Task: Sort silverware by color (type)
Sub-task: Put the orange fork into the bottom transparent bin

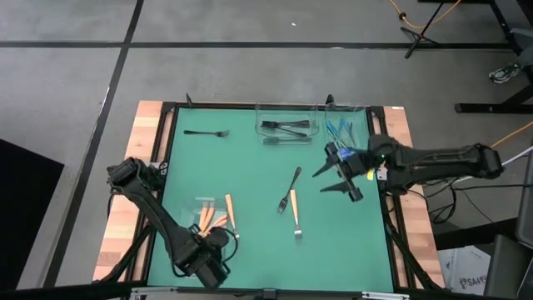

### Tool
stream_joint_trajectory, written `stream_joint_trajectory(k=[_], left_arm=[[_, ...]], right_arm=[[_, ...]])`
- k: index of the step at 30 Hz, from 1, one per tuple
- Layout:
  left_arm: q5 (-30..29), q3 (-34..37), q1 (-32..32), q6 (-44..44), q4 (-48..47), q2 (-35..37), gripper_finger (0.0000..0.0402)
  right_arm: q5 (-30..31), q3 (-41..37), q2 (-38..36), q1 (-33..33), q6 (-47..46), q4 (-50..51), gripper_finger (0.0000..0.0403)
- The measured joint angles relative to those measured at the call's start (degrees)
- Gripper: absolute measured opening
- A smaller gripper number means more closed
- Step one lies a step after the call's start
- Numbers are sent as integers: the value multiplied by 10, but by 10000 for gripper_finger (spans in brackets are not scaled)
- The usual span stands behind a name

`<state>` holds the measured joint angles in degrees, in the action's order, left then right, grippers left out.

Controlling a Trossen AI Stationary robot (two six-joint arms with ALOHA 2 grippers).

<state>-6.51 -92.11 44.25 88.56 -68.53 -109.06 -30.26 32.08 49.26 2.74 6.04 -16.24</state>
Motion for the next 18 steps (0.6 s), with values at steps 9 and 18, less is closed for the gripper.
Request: stream_joint_trajectory(k=[9, 18], left_arm=[[-27, -80, 0, -63, 1, 0, 77], [-92, -93, -10, -97, 5, 0, 77]], right_arm=[[57, 0, 14, -92, 35, 2, 218], [149, 46, 116, -163, 136, 68, 218]])
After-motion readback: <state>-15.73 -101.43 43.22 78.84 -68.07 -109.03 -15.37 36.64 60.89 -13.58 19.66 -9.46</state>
